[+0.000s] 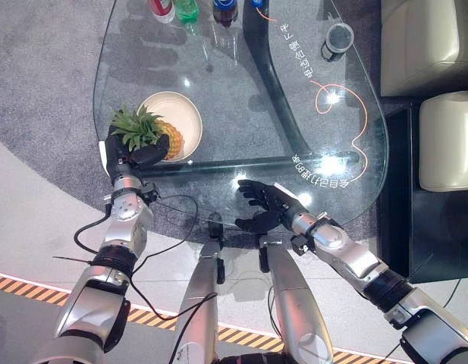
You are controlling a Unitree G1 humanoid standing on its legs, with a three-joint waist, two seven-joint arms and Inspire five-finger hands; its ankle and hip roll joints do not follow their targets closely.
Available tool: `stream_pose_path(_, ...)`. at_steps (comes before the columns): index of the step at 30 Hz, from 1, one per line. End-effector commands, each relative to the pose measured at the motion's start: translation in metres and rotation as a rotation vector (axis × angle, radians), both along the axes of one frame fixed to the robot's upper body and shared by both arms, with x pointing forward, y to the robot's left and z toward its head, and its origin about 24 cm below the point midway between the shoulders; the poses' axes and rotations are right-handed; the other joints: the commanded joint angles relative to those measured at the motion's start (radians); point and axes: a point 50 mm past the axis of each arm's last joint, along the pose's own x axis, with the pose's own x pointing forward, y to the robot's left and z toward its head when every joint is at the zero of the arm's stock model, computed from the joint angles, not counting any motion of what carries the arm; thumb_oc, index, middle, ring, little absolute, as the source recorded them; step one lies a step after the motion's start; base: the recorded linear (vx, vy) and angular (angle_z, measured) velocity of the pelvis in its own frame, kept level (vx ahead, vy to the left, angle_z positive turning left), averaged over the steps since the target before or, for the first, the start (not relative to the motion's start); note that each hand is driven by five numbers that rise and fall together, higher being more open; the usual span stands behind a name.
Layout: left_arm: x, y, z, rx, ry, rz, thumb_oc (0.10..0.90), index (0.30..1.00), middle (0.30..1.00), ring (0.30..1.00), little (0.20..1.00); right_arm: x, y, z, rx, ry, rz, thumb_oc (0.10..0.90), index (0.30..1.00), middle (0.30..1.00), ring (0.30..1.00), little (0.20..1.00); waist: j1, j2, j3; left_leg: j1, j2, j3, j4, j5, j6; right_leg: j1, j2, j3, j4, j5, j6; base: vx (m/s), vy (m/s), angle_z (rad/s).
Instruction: Pick up the fruit to the plate
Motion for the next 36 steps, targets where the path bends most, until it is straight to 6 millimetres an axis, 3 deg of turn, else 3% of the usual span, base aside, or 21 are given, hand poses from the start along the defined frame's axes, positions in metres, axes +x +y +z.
stream_pose_path(1, -0.005, 0.014, 0.020, 0.029, -0.092, -0.008, 0.800, 0.900, 0.900, 0.900, 0.900, -0.014, 0.018, 0.030, 0.128, -0.140, 0.101, 0.800, 0.900, 0.900, 0.900, 0.900, -0.012, 0.023, -0.026, 0.002, -0.059, -0.004, 0.107, -0.070, 0.012, 0.097, -0.022, -0.014, -0.147, 0.053, 0.032, -0.02, -0.050, -0.01)
stream_pose_path(11, -0.016, 0.008, -0.018, -0.051, 0.031, -0.084, 0.800, 0.900, 0.900, 0.900, 0.900, -0.017, 0.014, 0.025, 0.125, -0.144, 0.092, 0.800, 0.900, 0.900, 0.900, 0.900, 0.000, 0.031, -0.026, 0.046, -0.056, -0.016, 0.084, -0.064, 0.009, 0.141, -0.020, -0.026, -0.149, 0.037, 0.028, -0.02, -0.053, -0.01)
stream_pose_path(26, -0.045, 0.012, -0.077, -0.120, 0.213, -0.087, 0.800, 0.900, 0.900, 0.900, 0.900, -0.021, -0.001, 0.010, 0.116, -0.113, 0.065, 0.800, 0.900, 0.900, 0.900, 0.900, 0.027, 0.027, -0.026, 0.226, -0.038, -0.050, -0.028, -0.033, -0.004, 0.324, -0.010, -0.065, -0.212, 0.020, 0.028, -0.02, -0.065, 0.03)
stream_pose_path(33, -0.083, 0.003, -0.135, -0.214, 0.394, -0.120, 0.800, 0.900, 0.900, 0.900, 0.900, -0.034, -0.023, -0.031, 0.085, 0.009, -0.029, 0.800, 0.900, 0.900, 0.900, 0.900, 0.043, 0.017, -0.090, 0.348, -0.023, -0.078, -0.130, -0.017, -0.015, 0.460, -0.018, -0.092, -0.308, 0.031, 0.038, 0.02, -0.046, 0.14)
stream_pose_path(36, -0.109, -0.004, -0.166, -0.257, 0.505, -0.135, 0.800, 0.900, 0.900, 0.900, 0.900, -0.048, -0.037, -0.057, 0.126, 0.108, -0.087, 0.800, 0.900, 0.900, 0.900, 0.900, 0.052, 0.008, -0.139, 0.406, -0.016, -0.084, -0.179, -0.012, -0.019, 0.531, -0.017, -0.093, -0.365, 0.039, 0.044, 0.06, -0.045, 0.07)
